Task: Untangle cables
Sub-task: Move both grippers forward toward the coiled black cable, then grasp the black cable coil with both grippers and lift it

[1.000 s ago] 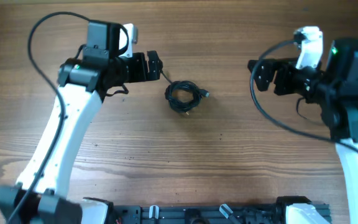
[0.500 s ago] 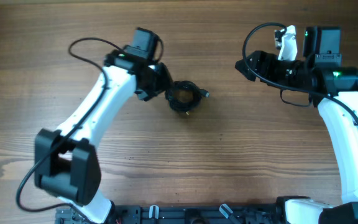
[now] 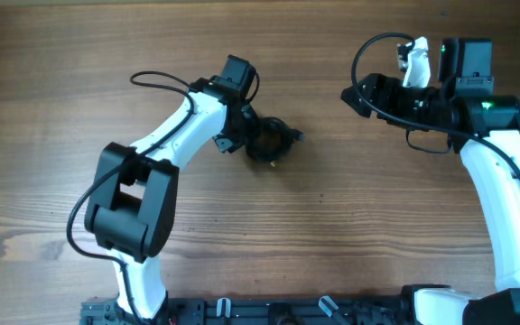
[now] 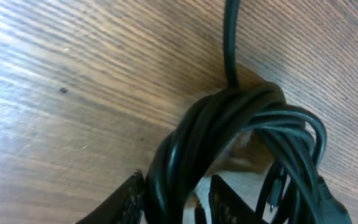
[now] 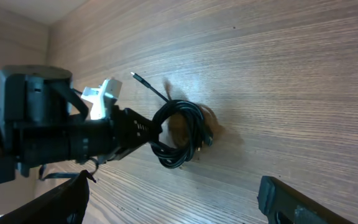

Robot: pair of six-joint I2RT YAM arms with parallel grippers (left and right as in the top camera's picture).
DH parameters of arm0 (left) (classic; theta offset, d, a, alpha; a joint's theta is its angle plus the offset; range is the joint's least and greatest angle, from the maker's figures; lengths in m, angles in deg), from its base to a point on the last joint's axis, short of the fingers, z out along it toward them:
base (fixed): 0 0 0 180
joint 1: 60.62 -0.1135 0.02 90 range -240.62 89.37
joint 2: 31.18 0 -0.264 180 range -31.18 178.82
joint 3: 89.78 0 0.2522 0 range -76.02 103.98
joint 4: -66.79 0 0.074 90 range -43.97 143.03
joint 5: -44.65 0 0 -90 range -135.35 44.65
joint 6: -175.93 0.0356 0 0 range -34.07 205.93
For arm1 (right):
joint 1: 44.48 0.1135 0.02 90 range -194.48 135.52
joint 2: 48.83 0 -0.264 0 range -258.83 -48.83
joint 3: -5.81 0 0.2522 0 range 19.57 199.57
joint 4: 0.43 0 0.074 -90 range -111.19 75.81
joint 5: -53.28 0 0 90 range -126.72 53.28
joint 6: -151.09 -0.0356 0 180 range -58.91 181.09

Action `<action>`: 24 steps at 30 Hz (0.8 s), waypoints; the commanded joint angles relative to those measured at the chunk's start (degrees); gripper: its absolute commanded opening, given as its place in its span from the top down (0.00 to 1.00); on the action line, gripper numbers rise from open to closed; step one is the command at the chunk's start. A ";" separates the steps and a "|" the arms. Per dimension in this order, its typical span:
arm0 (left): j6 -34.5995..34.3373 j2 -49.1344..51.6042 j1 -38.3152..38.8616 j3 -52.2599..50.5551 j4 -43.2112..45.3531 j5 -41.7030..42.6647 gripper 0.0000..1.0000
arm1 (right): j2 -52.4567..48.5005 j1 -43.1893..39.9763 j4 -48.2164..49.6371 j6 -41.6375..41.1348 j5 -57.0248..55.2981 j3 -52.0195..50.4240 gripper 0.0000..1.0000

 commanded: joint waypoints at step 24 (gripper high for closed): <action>-5.35 -20.50 -2.78 4.33 9.35 -2.89 0.96 | -0.66 9.90 11.32 -12.52 0.96 1.22 0.17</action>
